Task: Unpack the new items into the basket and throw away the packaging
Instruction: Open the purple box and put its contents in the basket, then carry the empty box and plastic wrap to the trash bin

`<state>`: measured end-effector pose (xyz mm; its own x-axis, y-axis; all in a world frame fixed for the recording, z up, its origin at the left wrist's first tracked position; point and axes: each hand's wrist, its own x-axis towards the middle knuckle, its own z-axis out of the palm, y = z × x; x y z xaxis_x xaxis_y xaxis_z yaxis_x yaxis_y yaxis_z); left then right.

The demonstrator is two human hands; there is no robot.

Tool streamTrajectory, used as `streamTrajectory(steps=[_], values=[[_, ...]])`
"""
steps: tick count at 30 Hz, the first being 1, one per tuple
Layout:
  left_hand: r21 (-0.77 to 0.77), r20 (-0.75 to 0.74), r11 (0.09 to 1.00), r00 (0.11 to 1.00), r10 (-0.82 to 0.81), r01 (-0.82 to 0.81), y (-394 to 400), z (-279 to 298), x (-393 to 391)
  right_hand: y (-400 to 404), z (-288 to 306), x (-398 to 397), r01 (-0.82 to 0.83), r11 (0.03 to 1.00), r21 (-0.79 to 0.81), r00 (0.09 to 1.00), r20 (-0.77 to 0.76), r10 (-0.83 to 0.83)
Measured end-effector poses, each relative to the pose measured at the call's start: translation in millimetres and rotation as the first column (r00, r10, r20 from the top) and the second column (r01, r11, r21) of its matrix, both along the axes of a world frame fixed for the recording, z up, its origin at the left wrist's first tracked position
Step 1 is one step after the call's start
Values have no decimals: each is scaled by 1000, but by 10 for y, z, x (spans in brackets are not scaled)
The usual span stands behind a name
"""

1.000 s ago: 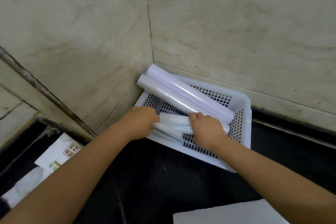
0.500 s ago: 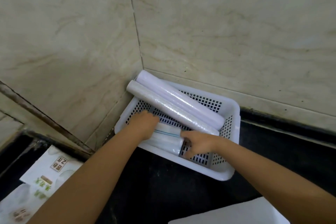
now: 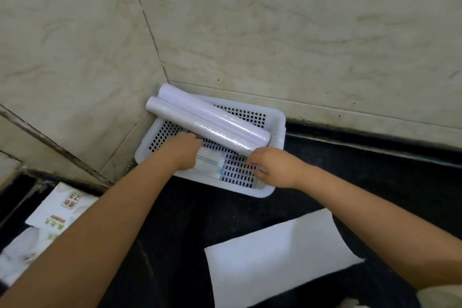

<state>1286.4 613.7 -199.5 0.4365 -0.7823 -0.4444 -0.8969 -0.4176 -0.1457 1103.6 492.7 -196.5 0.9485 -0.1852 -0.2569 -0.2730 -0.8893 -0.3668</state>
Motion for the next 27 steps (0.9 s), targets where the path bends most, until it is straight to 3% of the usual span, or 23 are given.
streamTrajectory(steps=[5, 8, 13, 16, 21, 24, 27], values=[[-188, -32, 982, 999, 13, -19, 208, 229, -801, 84, 159, -677, 3, 998, -70, 993, 119, 5], [-302, -36, 953, 998, -46, 33, 449, 253, -1410, 143, 138, -1152, 10, 999, -40, 994, 105, -6], [-166, -262, 985, 965, -7, -38, 932, 80, -2272, 246, -90, -1913, 42, 998, 51, 999, 32, -43], [-99, -305, 995, 952, -19, -12, 1208, -108, -2621, 301, -290, -2175, 80, 995, 53, 997, -20, -79], [32, -280, 999, 960, 5, 4, 1398, -373, -2953, 399, -468, -2183, -7, 977, -215, 993, -120, -19], [6, -346, 992, 930, 121, -127, 1567, -356, -2935, 435, -520, -2113, -101, 902, -419, 980, -198, 17], [-49, -387, 967, 897, 211, -249, 1911, -285, -2871, 544, -506, -2089, -149, 868, -473, 981, -181, 69]])
